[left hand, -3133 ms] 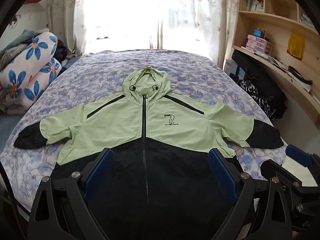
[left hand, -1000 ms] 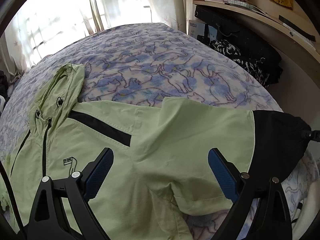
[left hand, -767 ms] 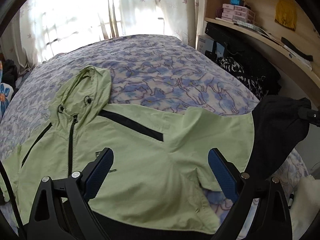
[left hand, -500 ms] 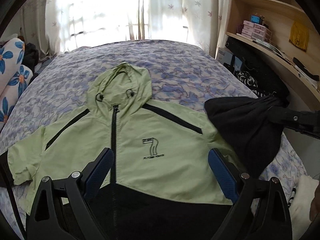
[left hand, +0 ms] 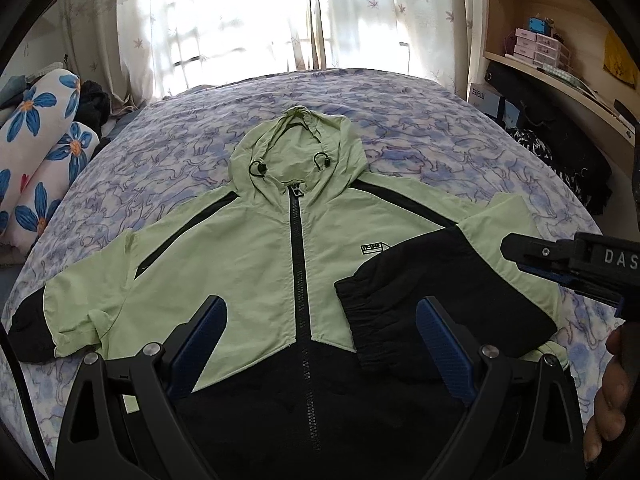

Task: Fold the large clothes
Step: 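Carry the held sleeve across the jacket chest toward the hood with the right tool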

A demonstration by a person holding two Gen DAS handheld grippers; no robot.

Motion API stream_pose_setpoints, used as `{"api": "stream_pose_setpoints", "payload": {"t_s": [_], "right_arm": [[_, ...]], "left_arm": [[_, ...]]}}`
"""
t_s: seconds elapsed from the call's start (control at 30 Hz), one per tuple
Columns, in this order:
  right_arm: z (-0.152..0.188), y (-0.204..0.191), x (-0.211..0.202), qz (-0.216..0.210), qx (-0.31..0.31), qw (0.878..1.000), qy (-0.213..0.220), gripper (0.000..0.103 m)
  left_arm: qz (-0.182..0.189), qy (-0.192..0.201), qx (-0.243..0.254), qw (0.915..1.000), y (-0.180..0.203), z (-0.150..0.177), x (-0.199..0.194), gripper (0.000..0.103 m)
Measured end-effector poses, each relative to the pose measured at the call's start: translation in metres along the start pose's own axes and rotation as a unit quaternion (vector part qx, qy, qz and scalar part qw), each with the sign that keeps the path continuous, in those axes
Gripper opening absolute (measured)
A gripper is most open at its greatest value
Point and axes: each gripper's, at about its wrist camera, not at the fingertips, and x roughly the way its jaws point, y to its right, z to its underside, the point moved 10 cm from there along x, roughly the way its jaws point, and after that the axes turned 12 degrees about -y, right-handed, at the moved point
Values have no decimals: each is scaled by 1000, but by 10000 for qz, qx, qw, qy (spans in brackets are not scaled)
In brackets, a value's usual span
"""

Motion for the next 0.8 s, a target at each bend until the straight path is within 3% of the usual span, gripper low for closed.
{"api": "stream_pose_setpoints", "payload": {"t_s": [0.17,0.37,0.8], "right_arm": [[-31,8,-2,-54,418,9982,434,33],[-68,-17,8,-31,9,9974,718,33],[-150,-33,29,-554,-215,9912,1183,33]], "left_arm": [[153,-95,-53,9998,8,-2,15,95],[252,-220,-75,9994,13,-10,39,95],[433,-728,-223,9962,21,-18,109,95]]}}
